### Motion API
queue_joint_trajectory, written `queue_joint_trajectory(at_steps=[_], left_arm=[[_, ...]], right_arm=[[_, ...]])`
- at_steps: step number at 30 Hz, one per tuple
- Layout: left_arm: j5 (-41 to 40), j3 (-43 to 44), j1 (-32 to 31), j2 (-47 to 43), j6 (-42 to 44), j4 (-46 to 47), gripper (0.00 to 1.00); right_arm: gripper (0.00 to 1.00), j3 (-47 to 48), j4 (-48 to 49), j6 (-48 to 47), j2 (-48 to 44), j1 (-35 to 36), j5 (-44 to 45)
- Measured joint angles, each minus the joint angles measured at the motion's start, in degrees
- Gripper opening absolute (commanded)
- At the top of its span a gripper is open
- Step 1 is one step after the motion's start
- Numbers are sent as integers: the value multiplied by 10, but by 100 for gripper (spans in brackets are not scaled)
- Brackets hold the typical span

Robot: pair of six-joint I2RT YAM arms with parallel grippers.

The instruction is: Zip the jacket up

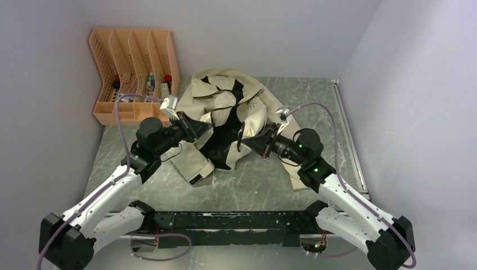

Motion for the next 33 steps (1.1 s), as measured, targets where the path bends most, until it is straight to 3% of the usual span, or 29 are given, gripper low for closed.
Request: queue_joint_trajectory(at_steps=[10, 19, 33], left_arm=[[74, -57, 4, -20, -29, 126, 8], [142, -109, 5, -30, -60, 230, 8], [212, -120, 5, -14, -92, 329, 8]], right_arm=[[0, -8, 163, 73, 93, -8, -115], [0, -17, 280, 155, 144, -9, -156], [0, -17, 372, 220, 197, 3, -189]])
